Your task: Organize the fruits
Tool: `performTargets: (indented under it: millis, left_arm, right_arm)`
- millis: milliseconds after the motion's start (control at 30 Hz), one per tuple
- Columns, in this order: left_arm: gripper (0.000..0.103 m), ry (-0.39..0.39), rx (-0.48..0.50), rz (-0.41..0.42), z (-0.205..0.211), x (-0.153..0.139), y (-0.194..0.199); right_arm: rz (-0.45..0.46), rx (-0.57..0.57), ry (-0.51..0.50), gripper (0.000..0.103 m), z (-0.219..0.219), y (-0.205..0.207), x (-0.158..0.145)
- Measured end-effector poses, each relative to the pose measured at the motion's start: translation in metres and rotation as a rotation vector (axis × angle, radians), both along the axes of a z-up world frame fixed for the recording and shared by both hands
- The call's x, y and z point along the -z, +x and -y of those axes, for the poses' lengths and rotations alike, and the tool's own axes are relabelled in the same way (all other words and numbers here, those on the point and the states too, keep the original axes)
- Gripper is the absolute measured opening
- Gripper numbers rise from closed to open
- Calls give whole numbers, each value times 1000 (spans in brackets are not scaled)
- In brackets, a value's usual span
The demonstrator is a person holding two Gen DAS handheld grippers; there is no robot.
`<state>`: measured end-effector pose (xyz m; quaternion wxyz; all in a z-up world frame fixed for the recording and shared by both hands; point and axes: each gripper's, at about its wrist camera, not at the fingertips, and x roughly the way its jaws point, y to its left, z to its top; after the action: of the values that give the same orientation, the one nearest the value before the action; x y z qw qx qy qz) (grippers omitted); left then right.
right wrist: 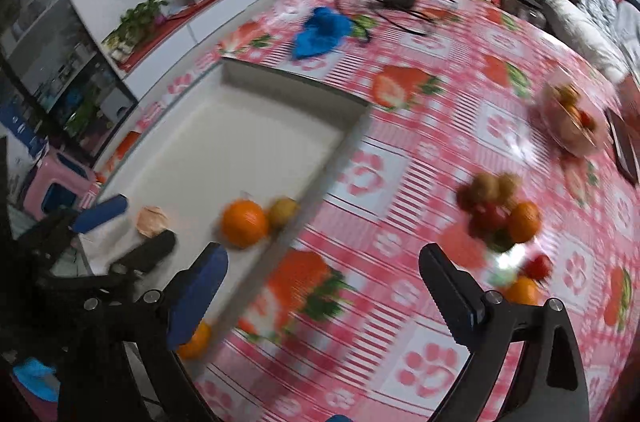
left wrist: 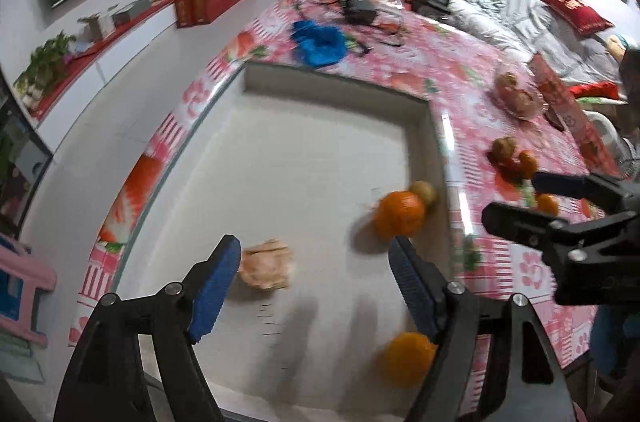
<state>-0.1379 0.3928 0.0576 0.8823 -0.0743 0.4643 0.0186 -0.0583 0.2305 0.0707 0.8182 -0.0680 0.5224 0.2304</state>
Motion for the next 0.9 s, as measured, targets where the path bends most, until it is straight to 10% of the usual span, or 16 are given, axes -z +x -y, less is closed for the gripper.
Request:
performTargets:
  millis: [500, 900]
  left_arm:
    - [80, 6, 238, 13, 116, -32, 27]
    - [80, 31, 211, -47, 167, -13, 94]
  right_arm:
    - [-45, 372, -74, 97, 186, -19, 35]
    - [-12, 396, -129, 103, 225, -36, 60]
